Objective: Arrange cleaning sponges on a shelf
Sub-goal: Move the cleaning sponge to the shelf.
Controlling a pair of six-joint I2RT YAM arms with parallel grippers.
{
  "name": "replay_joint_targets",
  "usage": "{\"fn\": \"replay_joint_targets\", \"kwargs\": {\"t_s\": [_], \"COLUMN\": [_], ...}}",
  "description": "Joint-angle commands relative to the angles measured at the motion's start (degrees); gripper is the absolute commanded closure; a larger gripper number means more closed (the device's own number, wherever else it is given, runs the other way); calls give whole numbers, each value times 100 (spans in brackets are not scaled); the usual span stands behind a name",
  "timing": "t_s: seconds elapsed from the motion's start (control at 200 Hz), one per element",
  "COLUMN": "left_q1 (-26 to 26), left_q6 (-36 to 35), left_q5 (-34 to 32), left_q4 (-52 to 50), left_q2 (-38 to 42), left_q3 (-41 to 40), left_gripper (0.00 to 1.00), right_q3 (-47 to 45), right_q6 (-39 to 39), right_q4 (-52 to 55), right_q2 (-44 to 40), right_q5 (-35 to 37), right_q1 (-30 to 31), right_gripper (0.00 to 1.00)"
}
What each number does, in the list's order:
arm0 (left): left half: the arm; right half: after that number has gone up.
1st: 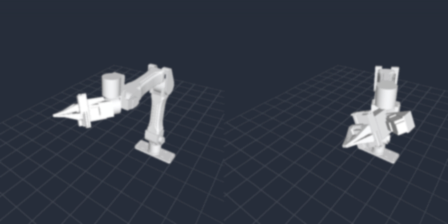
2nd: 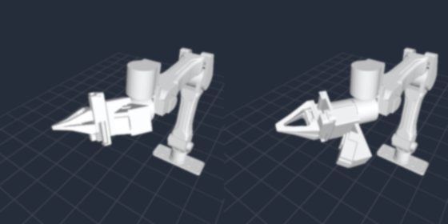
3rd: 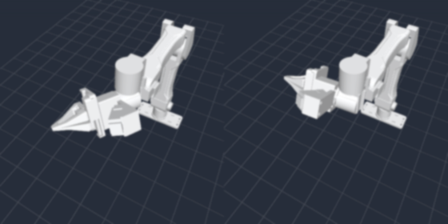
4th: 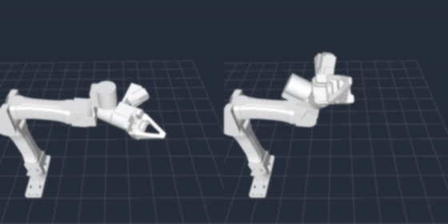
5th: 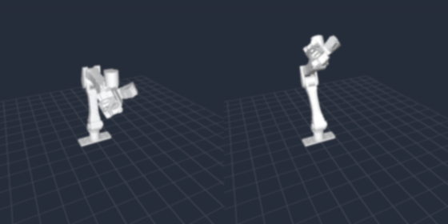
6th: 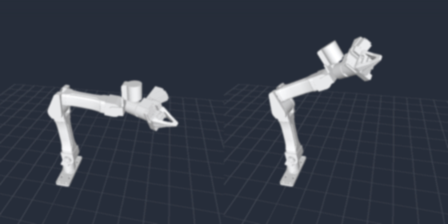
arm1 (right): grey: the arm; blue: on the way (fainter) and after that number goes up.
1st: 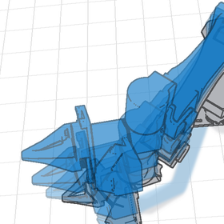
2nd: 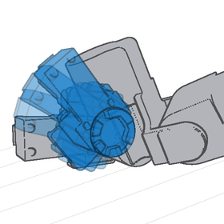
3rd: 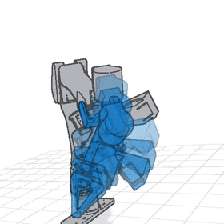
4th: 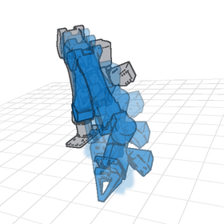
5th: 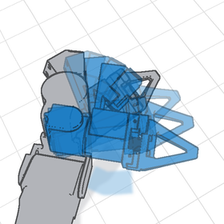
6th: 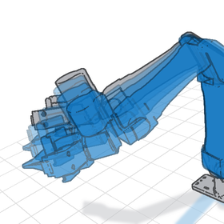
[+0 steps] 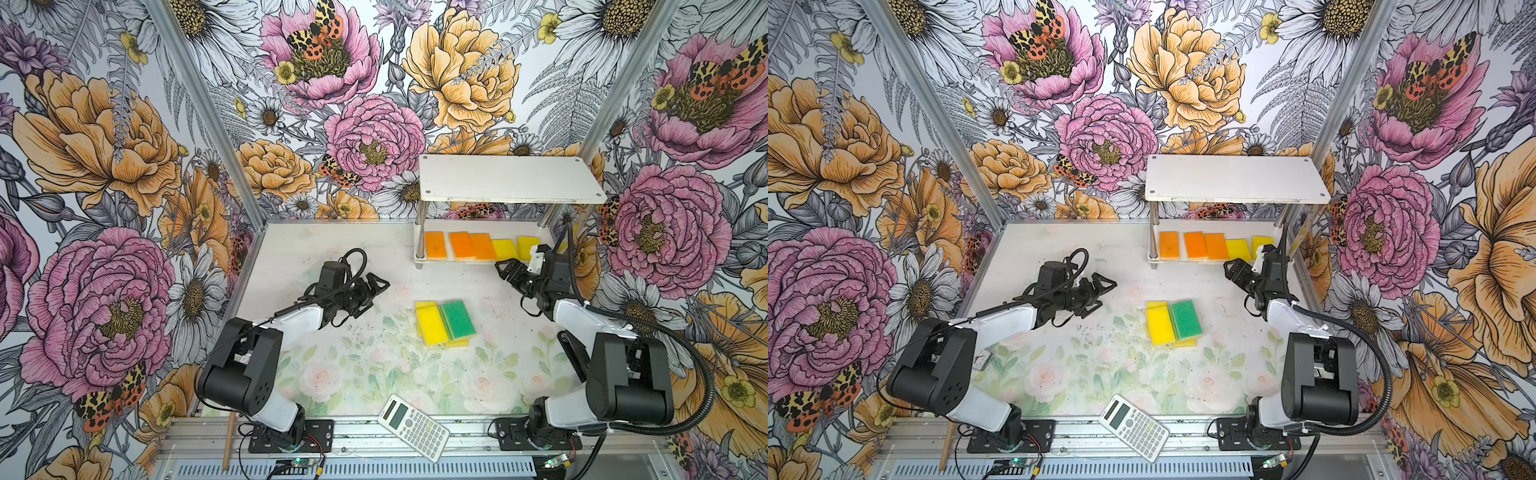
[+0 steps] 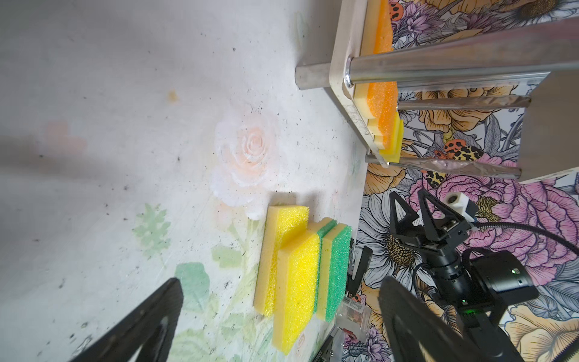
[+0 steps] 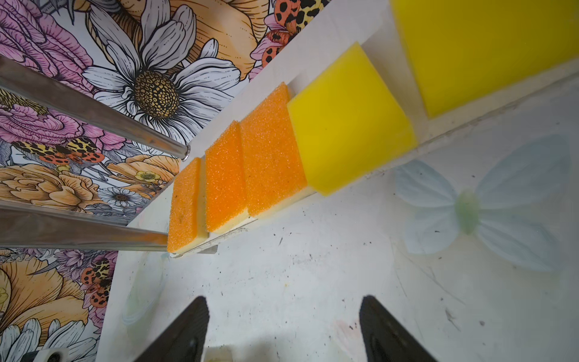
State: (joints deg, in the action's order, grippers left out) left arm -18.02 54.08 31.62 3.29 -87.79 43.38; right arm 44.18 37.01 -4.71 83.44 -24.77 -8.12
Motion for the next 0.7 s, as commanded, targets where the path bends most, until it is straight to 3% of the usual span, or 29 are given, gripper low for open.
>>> {"fn": "replay_joint_targets", "kwargs": {"t_s": [0.0, 0.35, 0.696], "left_q1": [170, 352, 405], "left_q6": [1, -47, -91], "left_q5": [194, 261, 249], "left_q4": [225, 182, 50], "left_q2": [156, 358, 439], "left_q3": [-142, -295, -286], "left_gripper": [1, 1, 1], "right_q3": [137, 286, 621], "right_q6": [28, 395, 500], "right_q4": [-493, -1424, -1660], "right_q2": [129, 850, 1356], "right_q5": [-13, -53, -52], "right_q1": [-21, -68, -80], "right_gripper": [25, 29, 30]}}
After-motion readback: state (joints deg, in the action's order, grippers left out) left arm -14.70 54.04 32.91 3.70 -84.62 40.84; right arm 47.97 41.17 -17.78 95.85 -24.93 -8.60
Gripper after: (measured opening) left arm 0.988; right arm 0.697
